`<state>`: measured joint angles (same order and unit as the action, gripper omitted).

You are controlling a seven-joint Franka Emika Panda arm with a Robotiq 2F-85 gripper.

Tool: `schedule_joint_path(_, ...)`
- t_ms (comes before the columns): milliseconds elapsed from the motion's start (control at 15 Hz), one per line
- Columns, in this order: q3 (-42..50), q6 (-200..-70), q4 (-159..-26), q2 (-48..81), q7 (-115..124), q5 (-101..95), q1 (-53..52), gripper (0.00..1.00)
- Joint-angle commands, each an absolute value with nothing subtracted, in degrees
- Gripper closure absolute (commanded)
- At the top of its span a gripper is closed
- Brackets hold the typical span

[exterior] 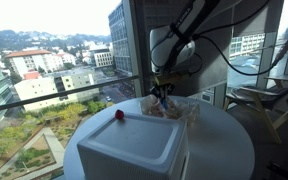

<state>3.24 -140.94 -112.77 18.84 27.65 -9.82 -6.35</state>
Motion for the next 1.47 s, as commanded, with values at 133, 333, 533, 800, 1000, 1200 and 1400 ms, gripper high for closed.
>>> schedule_joint_path(133, 6.54, -146.10, -106.11, 28.82, 29.56, -11.93, -7.68, 0.90)
schedule_joint_path(333, 8.38, -147.16, -104.12, 32.88, 29.83, -11.79, -8.32, 0.90)
schedule_joint_path(533, 10.34, -147.23, -103.16, 35.48, 30.06, -11.96, -9.11, 0.90)
schedule_joint_path(800, 10.58, -147.72, -105.72, 33.05, 29.05, -11.48, -10.26, 0.50)
schedule_joint_path(1000, 11.09, -150.20, -108.98, 28.75, 29.10, -13.53, -12.68, 0.27)
schedule_joint_path(1200, 15.35, -152.15, -111.84, 22.98, 33.45, -23.33, -18.73, 0.06)
schedule_joint_path(1400, 13.08, -153.61, -112.78, 18.35, 35.19, -27.72, -20.04, 0.00)
